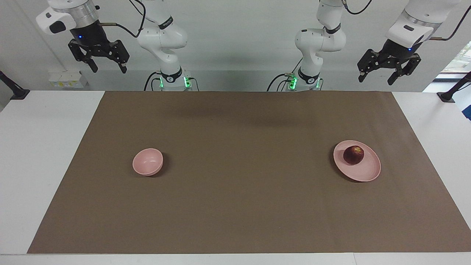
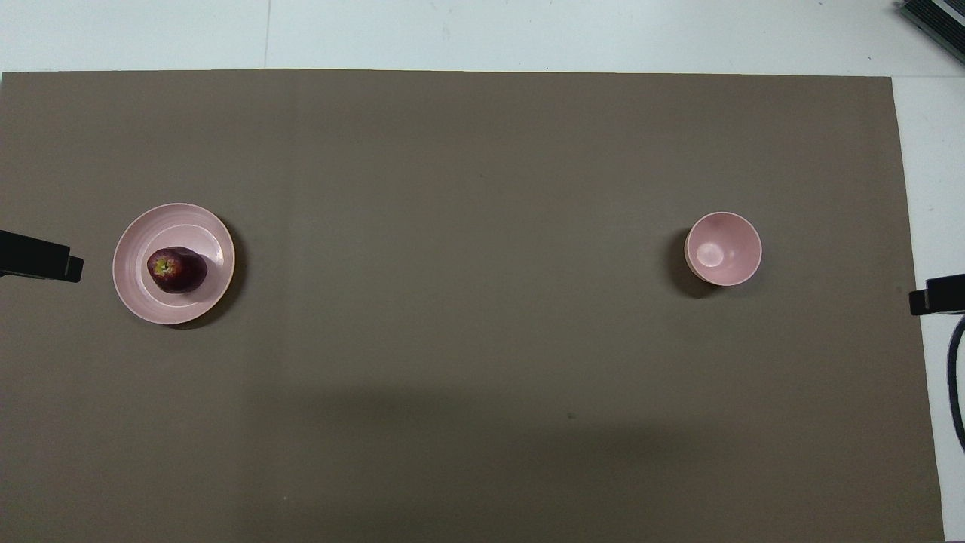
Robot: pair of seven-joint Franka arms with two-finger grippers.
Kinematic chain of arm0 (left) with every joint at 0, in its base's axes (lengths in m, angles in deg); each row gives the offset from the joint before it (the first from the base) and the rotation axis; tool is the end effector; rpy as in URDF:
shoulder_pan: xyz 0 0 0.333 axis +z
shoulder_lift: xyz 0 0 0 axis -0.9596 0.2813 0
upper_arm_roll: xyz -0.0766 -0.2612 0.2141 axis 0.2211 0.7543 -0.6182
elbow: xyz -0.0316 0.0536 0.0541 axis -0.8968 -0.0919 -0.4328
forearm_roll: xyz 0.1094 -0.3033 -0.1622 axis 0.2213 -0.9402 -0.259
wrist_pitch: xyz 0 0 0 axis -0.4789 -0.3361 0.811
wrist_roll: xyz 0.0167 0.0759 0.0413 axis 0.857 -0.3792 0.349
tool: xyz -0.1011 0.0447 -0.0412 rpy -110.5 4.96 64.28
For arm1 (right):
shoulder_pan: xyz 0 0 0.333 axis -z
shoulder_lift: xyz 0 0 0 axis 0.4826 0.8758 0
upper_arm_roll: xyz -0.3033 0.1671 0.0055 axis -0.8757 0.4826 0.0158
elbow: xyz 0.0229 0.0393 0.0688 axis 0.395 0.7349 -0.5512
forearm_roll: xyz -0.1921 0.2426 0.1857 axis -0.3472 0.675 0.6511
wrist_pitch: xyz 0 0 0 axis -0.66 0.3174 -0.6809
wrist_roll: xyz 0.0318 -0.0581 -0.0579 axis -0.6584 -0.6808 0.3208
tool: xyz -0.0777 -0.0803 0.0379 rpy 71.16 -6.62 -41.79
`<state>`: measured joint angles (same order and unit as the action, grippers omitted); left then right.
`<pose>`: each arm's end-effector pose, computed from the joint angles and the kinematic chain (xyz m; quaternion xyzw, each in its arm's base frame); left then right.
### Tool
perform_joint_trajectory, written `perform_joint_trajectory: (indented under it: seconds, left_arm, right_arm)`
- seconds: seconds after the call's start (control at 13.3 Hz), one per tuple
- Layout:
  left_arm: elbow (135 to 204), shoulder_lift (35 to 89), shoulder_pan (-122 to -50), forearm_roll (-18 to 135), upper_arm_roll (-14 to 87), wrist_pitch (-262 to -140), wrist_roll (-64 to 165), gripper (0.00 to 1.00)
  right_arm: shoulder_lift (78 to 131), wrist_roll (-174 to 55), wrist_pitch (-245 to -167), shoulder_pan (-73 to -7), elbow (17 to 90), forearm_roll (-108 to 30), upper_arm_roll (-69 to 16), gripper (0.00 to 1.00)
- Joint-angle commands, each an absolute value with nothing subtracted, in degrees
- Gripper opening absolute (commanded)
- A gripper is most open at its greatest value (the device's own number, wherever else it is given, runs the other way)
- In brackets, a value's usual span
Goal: Move apple from plate to bowl
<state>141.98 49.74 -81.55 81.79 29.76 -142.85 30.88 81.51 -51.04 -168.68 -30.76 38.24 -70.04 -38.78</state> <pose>0.4879 -0.0398 0.7069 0.9967 -0.0790 0.0005 0.0177 0.4550 -0.0323 0.7047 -0.9995 0.0299 0.0082 0.0030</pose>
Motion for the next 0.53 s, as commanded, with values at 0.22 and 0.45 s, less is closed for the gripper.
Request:
perform_joint_trajectory:
  seconds: [0.22,0.45]
  left_arm:
    - [143.4,48.9,-81.2,81.5,29.8,-146.5,31.0,1.0]
    - [145.3,48.7,-81.0,81.5,29.9,-148.8,30.4,1.0]
  right_arm:
    - [80.5,-50.7,-168.4,-30.6,39.2,-70.3,-38.5,1.0]
    - [80.5,-50.7,-168.4,-30.6,39.2,-70.3,-38.5,1.0]
